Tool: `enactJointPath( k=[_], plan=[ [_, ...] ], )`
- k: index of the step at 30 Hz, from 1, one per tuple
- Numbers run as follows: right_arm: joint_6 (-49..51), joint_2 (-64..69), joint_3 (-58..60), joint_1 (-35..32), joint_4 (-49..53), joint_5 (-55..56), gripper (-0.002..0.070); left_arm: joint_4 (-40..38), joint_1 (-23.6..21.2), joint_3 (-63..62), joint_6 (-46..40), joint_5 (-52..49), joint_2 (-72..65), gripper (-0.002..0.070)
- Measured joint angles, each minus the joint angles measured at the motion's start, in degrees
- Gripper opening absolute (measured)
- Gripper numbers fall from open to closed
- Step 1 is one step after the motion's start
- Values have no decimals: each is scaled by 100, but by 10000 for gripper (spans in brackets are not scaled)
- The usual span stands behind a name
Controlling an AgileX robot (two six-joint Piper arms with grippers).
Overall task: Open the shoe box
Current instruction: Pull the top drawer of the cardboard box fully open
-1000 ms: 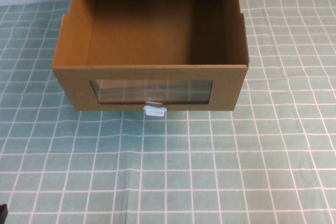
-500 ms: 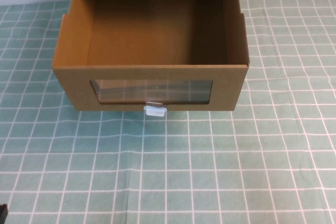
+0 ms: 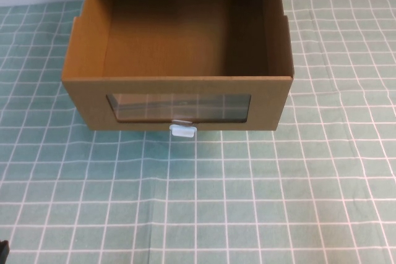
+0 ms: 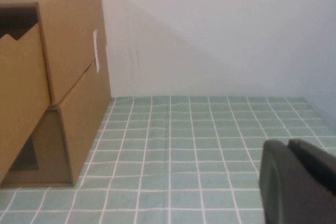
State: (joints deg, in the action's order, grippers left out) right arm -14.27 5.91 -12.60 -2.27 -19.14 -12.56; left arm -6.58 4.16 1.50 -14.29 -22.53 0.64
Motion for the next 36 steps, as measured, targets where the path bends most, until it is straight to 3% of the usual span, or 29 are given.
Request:
enactJointPath(
  k=[24,31,36],
  plan=[
    [-183,-121,1082,-54,-224,189,-13,0,0,0,0,-9,0,-5],
    [1427,-457,1082,-54,1461,-384,-13,0,0,0,0,-9,0,-5],
    [1593,-554,1121,-28,1721,-574,-14,0,0,0,0,-9,0,-5]
  ],
)
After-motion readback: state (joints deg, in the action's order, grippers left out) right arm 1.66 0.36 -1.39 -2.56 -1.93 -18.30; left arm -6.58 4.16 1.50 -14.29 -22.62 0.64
